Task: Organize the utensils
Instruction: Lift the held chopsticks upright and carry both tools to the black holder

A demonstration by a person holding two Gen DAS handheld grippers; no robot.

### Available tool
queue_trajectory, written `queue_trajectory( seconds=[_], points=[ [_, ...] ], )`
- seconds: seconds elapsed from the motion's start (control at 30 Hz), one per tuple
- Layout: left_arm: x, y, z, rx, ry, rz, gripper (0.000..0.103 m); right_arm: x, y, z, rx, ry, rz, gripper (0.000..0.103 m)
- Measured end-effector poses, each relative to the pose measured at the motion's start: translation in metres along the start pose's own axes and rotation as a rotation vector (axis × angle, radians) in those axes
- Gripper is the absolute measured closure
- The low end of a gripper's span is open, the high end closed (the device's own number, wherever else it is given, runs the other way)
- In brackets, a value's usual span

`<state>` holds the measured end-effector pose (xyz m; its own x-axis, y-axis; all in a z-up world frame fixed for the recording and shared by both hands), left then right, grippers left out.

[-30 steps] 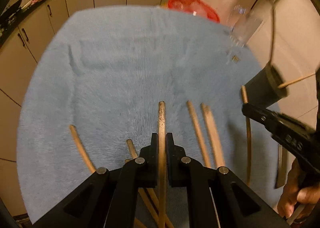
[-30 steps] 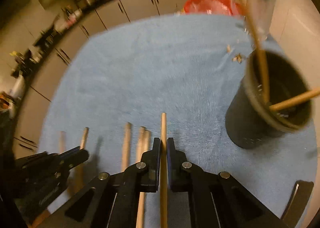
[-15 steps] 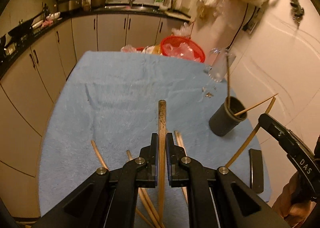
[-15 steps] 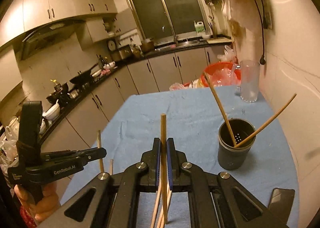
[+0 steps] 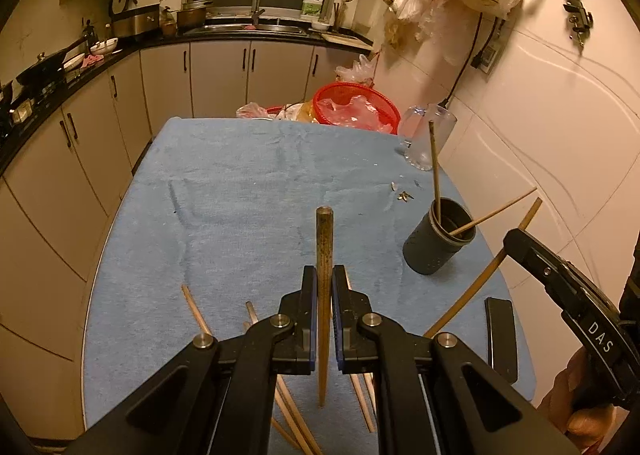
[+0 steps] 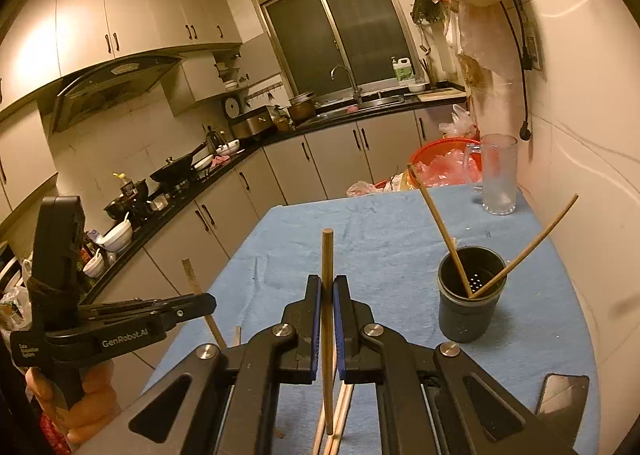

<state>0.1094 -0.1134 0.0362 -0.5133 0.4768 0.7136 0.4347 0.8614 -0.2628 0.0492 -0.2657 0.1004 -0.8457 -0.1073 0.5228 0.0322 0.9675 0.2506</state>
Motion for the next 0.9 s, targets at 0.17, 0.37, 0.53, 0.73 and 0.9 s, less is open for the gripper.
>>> queue_trajectory(
  seconds=[0.17,0.37,0.53,0.73,0.9],
  points=[
    [0.001,-0.002,0.000,0.004,0.004,-0.004,0.096,0.006,-0.002,-0.005,-0.005,-0.013,-0.004,0.097],
    [0.004,-0.001,0.004,0.005,0.003,-0.006,0.096,0.014,-0.012,-0.006,-0.025,-0.024,0.011,0.097],
    [0.012,-0.003,0.003,0.002,-0.015,-0.002,0.096,0.022,-0.012,-0.008,-0.025,-0.039,0.015,0.097],
    [0.024,-0.004,0.000,0.002,-0.038,0.009,0.096,0.027,-0.011,-0.009,-0.032,-0.044,0.011,0.097],
    [0.030,-0.005,-0.002,0.001,-0.047,0.010,0.096,0.032,-0.012,-0.010,-0.031,-0.058,0.017,0.097]
  ],
)
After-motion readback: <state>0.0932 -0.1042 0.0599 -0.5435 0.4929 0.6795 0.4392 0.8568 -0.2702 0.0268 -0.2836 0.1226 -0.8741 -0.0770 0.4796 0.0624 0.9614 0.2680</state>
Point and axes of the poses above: each gripper's, at about its wrist camera, not at the fingertips, and x roughly against the way its jaws point, y to its left, z to its underside, the point moved 10 cm from there along -x, roughly the way its jaws point, and after that the axes turned 5 degrees about z, right-handed, at the moved point
